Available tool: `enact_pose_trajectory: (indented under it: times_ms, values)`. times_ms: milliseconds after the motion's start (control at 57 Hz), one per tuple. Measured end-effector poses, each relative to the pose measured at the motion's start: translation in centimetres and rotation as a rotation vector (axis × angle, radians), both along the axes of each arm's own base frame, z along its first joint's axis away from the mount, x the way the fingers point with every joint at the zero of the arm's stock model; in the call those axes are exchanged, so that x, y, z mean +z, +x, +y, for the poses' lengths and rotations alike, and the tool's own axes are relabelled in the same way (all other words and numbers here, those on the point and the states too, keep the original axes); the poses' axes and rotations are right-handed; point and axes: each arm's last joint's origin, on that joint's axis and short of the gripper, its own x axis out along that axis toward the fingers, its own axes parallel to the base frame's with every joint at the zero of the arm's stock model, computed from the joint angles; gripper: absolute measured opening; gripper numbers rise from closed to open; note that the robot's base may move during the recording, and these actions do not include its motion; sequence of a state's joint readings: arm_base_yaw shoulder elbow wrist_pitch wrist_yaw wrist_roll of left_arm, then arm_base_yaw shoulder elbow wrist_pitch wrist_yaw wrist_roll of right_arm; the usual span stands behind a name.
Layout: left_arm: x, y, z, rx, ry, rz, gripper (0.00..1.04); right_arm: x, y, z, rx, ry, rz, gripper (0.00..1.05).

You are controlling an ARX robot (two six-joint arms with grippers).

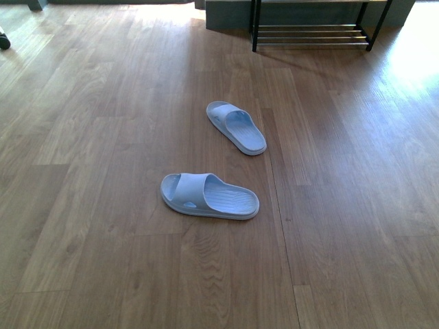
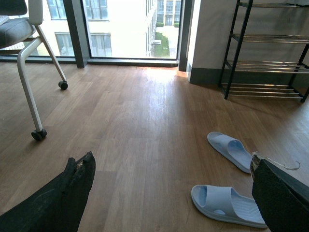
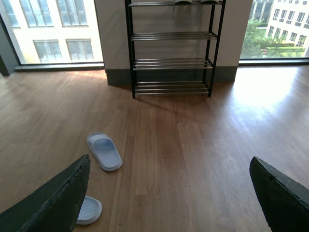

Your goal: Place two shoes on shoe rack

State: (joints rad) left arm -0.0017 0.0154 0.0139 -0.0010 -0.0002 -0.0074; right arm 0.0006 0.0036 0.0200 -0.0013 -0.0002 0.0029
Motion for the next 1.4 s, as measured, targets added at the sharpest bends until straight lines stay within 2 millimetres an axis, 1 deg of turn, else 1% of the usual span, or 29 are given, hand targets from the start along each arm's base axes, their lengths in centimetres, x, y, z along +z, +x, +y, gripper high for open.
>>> enact_pose_trajectory:
  times_ms: [1404]
  values:
    - [0.00, 0.00, 0.01, 0.003, 0.000, 0.000, 0.95, 0.01, -0.01, 0.00, 0.001, 0.000, -0.001, 0.96]
